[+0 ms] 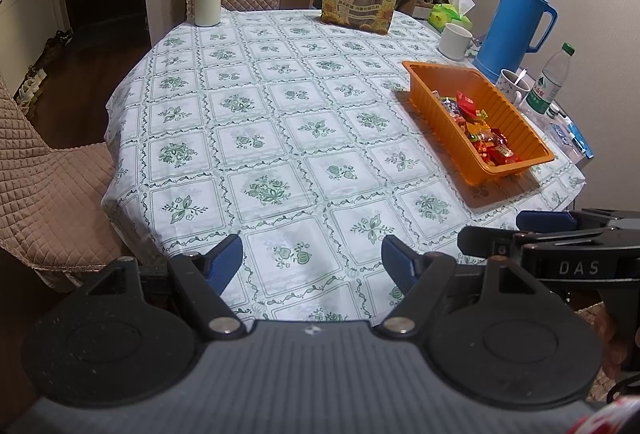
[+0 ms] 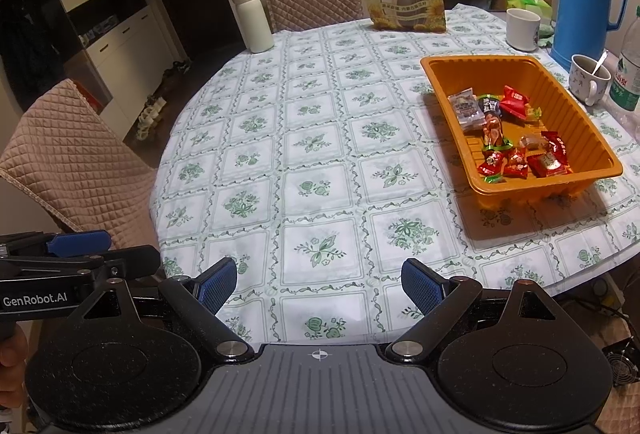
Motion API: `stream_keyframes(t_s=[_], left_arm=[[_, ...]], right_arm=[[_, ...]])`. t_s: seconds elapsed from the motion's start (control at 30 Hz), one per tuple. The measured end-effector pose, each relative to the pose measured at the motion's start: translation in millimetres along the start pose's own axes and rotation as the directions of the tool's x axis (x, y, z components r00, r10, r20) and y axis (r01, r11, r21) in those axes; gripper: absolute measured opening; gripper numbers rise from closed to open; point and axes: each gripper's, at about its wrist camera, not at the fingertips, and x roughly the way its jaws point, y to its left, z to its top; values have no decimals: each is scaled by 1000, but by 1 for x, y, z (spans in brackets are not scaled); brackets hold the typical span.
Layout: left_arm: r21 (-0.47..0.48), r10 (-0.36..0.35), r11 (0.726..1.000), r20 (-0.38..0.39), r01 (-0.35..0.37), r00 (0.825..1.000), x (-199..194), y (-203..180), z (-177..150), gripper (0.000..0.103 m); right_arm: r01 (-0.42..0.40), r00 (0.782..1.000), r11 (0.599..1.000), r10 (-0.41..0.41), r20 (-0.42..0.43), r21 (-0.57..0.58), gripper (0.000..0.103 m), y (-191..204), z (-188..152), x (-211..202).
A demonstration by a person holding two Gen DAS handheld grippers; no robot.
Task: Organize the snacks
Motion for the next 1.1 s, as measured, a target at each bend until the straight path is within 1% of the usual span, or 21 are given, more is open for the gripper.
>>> stream_keyframes(t_s=[0.53,1.1], left_arm=[[1,-1,1000,0,1,1000,0,0,0,75],[20,-19,1000,0,19,1000,4,3,4,75]], right_arm=[[1,1000,1000,-1,0,1,89,0,1,0],[14,1000,1000,-14,4,9,89,1,3,3]])
